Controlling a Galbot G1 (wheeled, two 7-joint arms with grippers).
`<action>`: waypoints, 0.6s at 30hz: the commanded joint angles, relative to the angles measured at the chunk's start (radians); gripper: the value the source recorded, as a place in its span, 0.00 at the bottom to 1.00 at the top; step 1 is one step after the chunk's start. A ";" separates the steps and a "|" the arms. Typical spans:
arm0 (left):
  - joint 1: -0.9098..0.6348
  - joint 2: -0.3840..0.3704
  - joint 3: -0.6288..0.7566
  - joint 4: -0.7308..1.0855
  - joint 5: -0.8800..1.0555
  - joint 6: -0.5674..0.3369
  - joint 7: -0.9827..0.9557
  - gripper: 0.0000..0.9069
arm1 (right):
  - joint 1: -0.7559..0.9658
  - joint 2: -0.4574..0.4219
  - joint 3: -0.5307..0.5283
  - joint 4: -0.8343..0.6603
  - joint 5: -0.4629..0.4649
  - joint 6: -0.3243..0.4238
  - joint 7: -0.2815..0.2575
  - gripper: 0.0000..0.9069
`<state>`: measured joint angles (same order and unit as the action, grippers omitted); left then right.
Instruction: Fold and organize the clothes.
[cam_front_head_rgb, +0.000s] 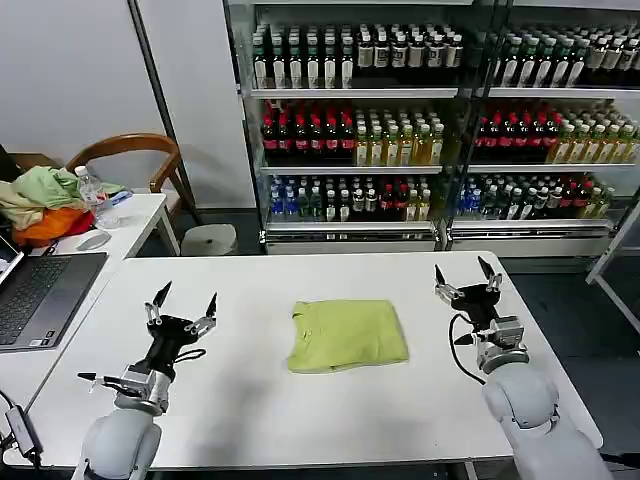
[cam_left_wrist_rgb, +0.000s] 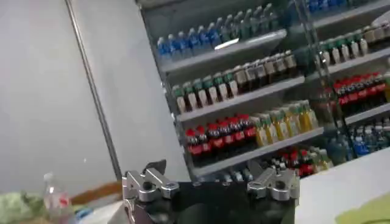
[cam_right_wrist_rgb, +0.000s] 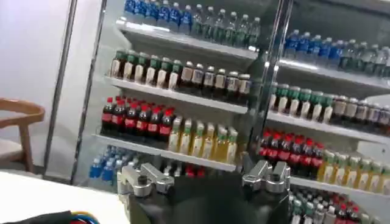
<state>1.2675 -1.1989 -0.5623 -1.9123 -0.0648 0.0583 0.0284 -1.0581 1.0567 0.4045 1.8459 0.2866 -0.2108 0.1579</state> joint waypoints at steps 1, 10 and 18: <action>-0.056 0.002 0.013 0.037 0.070 -0.107 0.036 1.00 | -0.004 -0.006 0.045 -0.058 -0.055 0.098 -0.027 1.00; -0.051 0.006 0.016 0.049 0.055 -0.117 0.012 1.00 | -0.018 0.000 0.059 -0.059 -0.075 0.108 -0.066 1.00; -0.047 0.012 0.015 0.052 0.040 -0.121 -0.020 1.00 | -0.041 0.019 0.062 -0.082 -0.221 0.191 -0.110 1.00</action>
<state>1.2272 -1.1923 -0.5500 -1.8675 -0.0261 -0.0396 0.0305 -1.0848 1.0672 0.4533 1.7884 0.2025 -0.1104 0.0989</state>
